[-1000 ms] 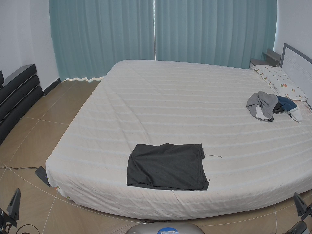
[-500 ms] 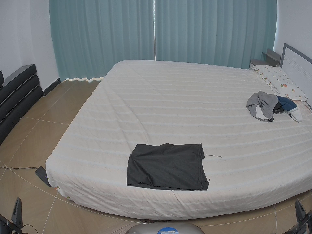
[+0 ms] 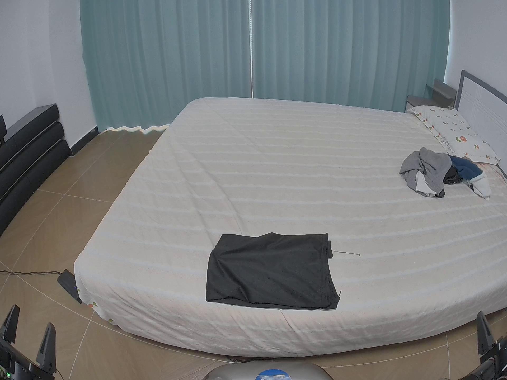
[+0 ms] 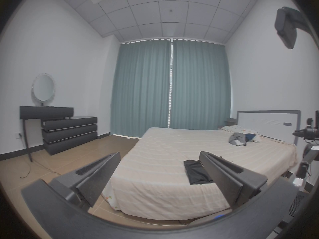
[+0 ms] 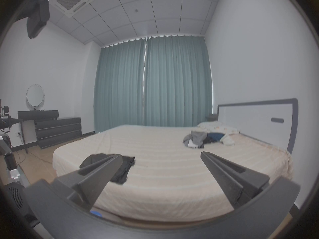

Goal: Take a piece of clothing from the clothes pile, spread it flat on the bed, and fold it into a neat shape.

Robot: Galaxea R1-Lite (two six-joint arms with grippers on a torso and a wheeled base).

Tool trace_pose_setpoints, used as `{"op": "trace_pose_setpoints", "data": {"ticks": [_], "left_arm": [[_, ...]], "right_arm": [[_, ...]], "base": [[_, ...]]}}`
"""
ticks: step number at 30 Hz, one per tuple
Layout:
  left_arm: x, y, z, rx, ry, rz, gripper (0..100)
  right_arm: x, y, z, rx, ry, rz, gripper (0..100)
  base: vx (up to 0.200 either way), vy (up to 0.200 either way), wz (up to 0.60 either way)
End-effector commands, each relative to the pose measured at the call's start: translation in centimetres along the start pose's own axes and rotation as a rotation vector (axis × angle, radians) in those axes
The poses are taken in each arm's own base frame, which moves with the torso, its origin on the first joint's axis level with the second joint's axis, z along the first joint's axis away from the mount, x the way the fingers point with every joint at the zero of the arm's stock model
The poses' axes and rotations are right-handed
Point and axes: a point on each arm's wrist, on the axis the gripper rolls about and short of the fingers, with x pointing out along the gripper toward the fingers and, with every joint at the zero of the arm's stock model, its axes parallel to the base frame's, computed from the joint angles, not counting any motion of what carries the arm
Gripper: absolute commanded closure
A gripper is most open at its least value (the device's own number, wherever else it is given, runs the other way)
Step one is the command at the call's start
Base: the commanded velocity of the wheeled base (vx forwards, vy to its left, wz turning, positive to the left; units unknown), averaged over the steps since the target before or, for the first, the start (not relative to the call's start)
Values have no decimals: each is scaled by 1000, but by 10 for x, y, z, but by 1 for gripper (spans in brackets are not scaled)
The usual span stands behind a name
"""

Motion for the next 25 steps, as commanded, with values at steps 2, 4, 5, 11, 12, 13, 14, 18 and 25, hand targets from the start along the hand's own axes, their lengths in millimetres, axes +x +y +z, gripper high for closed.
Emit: {"op": "trace_pose_setpoints", "data": {"ticks": [2,4,5,11,12,13,14,18,25], "left_arm": [[1,-2,-7,16,7,-91,0],[1,-2,-7,25,8,-123,0],[1,-4,-6,25,9,-198,0],[1,0,-9,42,21,-25,0],[1,1,-12,23,56,29,0],[1,1,-12,23,56,29,0],[1,1,-14,8,77,37,0],[1,1,-13,30,63,12,0],[1,1,-13,37,61,10,0]], "right_arm": [[1,1,-15,21,70,13,0],[1,1,-15,23,70,13,0],[1,1,-15,23,68,16,0],[1,1,-14,20,65,28,0],[1,1,-14,17,66,33,0],[1,1,-14,17,66,33,0],[1,1,-15,1,67,43,0],[1,1,-15,7,67,43,0],[1,1,-14,27,65,37,0]], "base": [[0,0,0],[0,0,0],[0,0,0],[0,0,0],[0,0,0],[0,0,0],[0,0,0],[0,0,0],[0,0,0]]}}
